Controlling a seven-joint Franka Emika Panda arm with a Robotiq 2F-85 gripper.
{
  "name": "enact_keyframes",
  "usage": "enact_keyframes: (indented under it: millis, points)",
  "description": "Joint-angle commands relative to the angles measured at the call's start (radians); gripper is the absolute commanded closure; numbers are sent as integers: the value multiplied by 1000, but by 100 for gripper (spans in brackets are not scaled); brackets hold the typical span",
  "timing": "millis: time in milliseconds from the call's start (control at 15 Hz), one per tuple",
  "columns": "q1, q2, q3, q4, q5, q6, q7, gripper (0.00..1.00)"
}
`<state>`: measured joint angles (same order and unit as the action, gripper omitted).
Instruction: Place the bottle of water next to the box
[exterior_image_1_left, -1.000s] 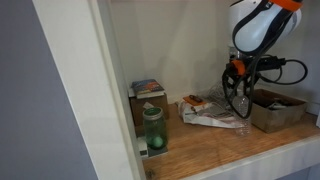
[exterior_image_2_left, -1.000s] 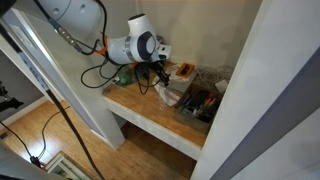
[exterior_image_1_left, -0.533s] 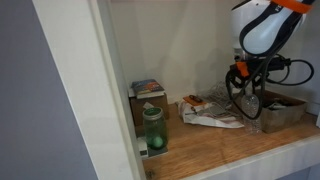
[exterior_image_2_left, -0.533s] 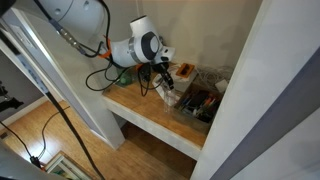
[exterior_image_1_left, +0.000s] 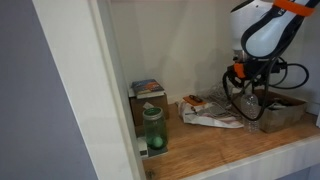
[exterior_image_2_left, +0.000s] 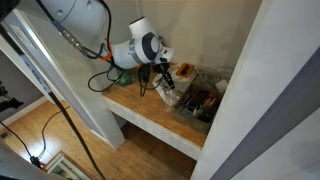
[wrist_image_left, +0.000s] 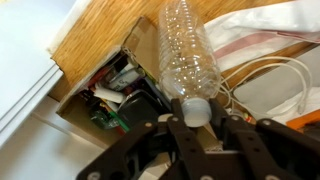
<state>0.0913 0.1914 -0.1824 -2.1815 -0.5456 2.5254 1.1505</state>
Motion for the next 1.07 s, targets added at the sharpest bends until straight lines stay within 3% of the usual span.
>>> enact_keyframes:
  millis: [0, 533, 1000]
  points:
    - [-9, 40, 1, 8, -42, 70, 101, 92]
    - [3, 79, -20, 21, -98, 152, 266, 92]
    - [12, 99, -30, 40, -225, 172, 390, 92]
